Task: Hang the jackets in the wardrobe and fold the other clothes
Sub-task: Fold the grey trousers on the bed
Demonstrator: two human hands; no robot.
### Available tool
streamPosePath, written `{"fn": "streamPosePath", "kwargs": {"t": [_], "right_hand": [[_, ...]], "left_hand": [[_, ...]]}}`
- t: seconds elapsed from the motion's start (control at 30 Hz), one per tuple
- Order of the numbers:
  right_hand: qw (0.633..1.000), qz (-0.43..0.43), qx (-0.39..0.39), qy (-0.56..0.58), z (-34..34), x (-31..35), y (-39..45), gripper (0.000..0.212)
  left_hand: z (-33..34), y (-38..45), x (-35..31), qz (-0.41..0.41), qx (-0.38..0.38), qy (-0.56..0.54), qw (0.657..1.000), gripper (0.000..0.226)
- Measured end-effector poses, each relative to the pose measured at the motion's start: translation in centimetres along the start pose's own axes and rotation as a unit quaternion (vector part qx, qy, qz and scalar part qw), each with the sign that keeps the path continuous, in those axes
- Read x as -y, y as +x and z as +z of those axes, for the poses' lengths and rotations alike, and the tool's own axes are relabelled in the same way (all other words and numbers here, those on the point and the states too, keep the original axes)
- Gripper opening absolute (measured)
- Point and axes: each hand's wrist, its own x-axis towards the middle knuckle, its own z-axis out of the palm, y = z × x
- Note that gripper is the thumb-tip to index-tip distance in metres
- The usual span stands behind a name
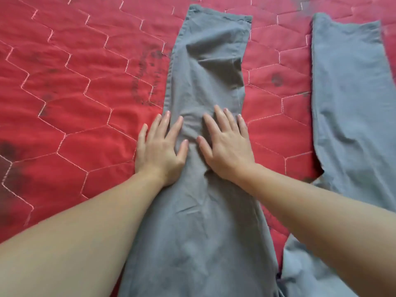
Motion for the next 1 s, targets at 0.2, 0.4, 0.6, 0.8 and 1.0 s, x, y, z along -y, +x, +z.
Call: {"fn": "streamPosePath", "kwargs": {"t": [0.2,0.4,0.6,0.8,1.0], "right_hand": [[1.0,0.012,0.025,-0.008,-0.3,-0.7,-13.6,0.064],[0.998,0.036,0.023,0.039,-2.1,-0.4,-24.4,0.062],[0.998,-0.022,0.053,0.003,-2.5,-0.1,-38.0,0.062],[0.986,-0.077,0.137,-0.057,-3.5,-0.4,-52.8,0.081],[0.971,-0.078,0.208,-0.092,-5.4,0.0,-58.1,0.06]], "left_hand": [[0.2,-8.4,-1.8,0.007,0.023,0.005,1.0,0.053],[-0.2,-23.2,-4.2,0.103,0.055,-0.041,0.992,0.056],[-0.5,-36.4,-6.2,0.248,0.051,0.003,0.967,0.043],[-1.9,-48.1,-8.0,0.268,0.19,0.046,0.943,0.066],[-2.5,-51.7,-8.7,0.162,0.25,0.138,0.945,0.094]]}}
